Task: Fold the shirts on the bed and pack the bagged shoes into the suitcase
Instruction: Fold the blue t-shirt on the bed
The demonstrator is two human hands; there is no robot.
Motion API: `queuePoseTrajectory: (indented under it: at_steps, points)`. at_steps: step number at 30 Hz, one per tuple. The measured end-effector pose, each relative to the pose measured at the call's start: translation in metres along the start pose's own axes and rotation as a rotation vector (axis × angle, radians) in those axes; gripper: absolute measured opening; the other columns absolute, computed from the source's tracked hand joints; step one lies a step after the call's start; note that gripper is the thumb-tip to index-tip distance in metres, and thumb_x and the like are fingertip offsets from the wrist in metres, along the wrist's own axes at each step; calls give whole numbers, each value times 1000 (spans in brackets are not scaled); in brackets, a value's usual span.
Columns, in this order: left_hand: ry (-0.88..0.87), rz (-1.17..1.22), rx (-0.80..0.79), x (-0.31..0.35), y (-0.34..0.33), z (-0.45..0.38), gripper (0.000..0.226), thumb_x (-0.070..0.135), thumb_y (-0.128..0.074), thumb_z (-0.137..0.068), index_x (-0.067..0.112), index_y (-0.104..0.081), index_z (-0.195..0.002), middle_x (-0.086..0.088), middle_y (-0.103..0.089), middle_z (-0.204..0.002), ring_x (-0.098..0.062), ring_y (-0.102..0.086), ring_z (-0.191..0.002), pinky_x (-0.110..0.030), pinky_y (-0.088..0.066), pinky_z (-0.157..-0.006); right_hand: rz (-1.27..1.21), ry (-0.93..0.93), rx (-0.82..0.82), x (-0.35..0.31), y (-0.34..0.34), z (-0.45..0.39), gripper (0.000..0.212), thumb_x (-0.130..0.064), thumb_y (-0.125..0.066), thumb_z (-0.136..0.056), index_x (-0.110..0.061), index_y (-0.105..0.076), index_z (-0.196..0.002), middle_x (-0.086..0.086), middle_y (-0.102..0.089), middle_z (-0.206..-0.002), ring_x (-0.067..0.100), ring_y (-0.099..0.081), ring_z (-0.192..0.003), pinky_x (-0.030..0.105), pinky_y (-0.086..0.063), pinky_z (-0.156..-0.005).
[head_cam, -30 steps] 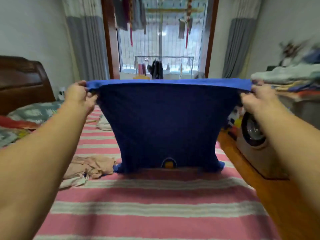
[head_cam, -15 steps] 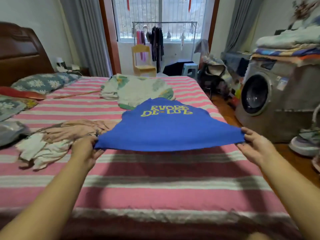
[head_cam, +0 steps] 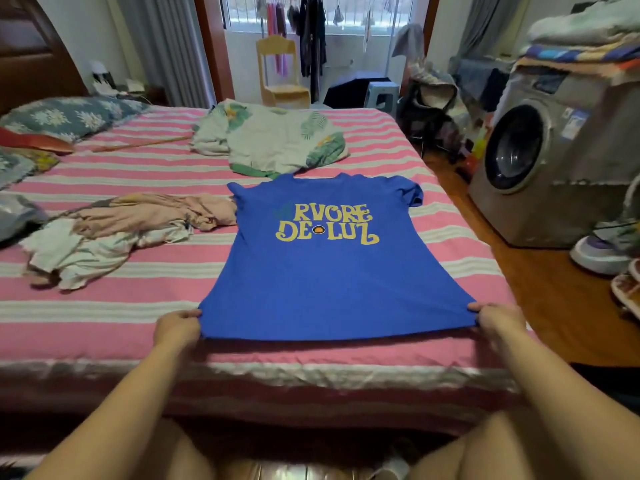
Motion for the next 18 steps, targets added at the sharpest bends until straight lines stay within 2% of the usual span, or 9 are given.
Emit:
queuePoseTrajectory:
  at_steps: [1,3,4,6,9,11,13,16,18]
  points:
    - [-73,-88,16,10,9,2,36,-14,-58,-84,-2,-73,-115,-24,-71,-111,-36,-67,-97,-38,-51,-86,42,19,-4,-3,6,2,30,15,-56,-81,-7,-76,-86,20,-71,-99,37,-65,-77,45,-59,-71]
    - [-223,-351,3,22,20,7,42,-10,-62,-79,4,-74,-117,-19,-73,-112,-37,-68,-103,-41,-53,-91,139,57,-44,-6,12,5,27,16,-57,-83,-5,-74,-78,17,-69,-86,35,-63,-70,38,-58,-61]
    - [-278,-504,-26,21,20,10,41,-6,-63,-77,9,-76,-113,-16,-75,-107,-36,-69,-99,-42,-55,-87,200,71,-70,-4,13,7,27,16,-58,-84,-5,-71,-72,15,-68,-79,35,-63,-67,38,-59,-57]
    - [-315,-715,-102,10,16,17,25,3,-62,-74,14,-74,-92,-12,-71,-88,-34,-69,-77,-40,-56,-71,340,99,-120,4,11,10,21,12,-62,-84,-3,-73,-73,18,-69,-74,36,-66,-70,44,-60,-66]
    - [-332,-938,-223,5,4,32,6,4,-56,-80,9,-58,-82,-11,-51,-89,-39,-64,-77,-39,-47,-68,572,136,-219,9,0,22,9,0,-66,-87,-1,-74,-83,21,-72,-87,34,-67,-81,34,-51,-72]
    - [-297,-1124,-277,6,-4,34,7,6,-52,-87,7,-57,-92,-9,-38,-103,-35,-59,-83,-37,-46,-75,779,175,-332,-2,-12,27,11,-7,-64,-90,-1,-73,-93,20,-72,-95,32,-65,-83,30,-47,-69]
    - [-340,-1316,-233,25,-19,32,16,15,-50,-90,13,-58,-105,-8,-34,-115,-31,-51,-101,-38,-45,-84,1009,190,-455,-26,-21,25,19,-13,-64,-91,-4,-72,-106,15,-71,-104,28,-62,-85,29,-48,-69]
    - [-640,-1195,-150,83,-70,25,33,29,-48,-96,19,-59,-126,-10,-42,-138,-34,-48,-121,-43,-48,-93,1022,322,-400,-93,-33,-5,21,-14,-64,-92,-7,-74,-109,11,-71,-113,27,-65,-102,34,-54,-87]
    - [-748,-1010,-239,121,-122,19,41,33,-50,-99,20,-56,-138,-6,-46,-144,-29,-49,-127,-41,-46,-101,882,400,-310,-136,-44,-36,23,-11,-57,-95,-4,-73,-110,14,-69,-116,31,-63,-106,39,-53,-94]
Point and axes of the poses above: each hand's wrist, its own z-axis away from the middle knuckle, its own y-axis out of the back of the hand, x = y × z, the point moved 6 cm from there along -z, towards the middle knuckle
